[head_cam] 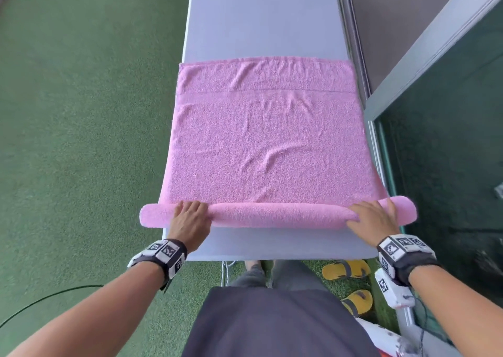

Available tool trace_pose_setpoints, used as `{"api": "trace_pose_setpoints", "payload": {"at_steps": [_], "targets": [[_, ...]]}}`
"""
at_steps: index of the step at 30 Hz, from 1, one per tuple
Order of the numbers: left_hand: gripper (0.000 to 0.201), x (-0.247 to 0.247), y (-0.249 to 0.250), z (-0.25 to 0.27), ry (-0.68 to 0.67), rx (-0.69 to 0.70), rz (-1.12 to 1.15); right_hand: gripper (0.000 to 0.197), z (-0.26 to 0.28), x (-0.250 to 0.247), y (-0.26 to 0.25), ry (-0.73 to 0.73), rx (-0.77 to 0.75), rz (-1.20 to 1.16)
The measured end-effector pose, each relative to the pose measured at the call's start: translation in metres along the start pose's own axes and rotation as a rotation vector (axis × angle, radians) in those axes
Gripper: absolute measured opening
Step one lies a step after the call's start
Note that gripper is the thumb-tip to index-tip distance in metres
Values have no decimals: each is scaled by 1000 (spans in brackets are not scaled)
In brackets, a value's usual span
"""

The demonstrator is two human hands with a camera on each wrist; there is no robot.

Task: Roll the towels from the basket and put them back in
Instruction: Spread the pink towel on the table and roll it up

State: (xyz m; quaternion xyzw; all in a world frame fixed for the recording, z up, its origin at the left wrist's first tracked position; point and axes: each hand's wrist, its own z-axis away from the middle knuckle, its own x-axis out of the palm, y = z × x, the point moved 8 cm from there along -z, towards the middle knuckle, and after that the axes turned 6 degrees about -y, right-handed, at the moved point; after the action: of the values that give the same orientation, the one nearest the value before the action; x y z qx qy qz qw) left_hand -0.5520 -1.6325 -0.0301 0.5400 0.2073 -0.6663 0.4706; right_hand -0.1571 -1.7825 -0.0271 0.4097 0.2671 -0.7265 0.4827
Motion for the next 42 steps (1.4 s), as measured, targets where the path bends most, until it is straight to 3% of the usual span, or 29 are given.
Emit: {"api": "trace_pose_setpoints", "payload": {"at_steps": [4,7,11,15,21,25,28,30,33,34,38,40,42], "targets": [[57,-1,-7,-2,-31,-61,109,49,-1,-10,4,135,25,-108],[71,11,-1,2,-117,-11,-6,65,7,11,7,9,18,-84],[64,12,-2,4,-37,-35,7,79,18,23,10,14,3,-65],[53,7,2,1,32,-56,24,73,23,26,8,51,11,-94],[35,-5,15,12,-13,-47,-21,67,25,24,11,17,37,-41],[25,-7,13,14,-126,-42,-77,56,25,23,11,-42,42,-2],[27,1,11,7,-285,-56,-89,48,20,15,11,-68,15,-15],[25,2,9,3,-274,-63,-82,53,14,6,11,-24,7,-39],[42,-8,1,-1,-1,-65,-41,53,11,-7,15,157,7,-109],[48,-9,-3,0,36,-90,-6,56,10,-4,15,161,-3,-125],[72,21,-3,5,-53,-66,-33,83,11,20,9,40,-30,-53],[86,30,-6,7,-70,-48,-80,85,9,18,8,59,-7,-32],[87,26,-8,5,-48,-56,-94,81,5,15,9,103,4,-29]]}}
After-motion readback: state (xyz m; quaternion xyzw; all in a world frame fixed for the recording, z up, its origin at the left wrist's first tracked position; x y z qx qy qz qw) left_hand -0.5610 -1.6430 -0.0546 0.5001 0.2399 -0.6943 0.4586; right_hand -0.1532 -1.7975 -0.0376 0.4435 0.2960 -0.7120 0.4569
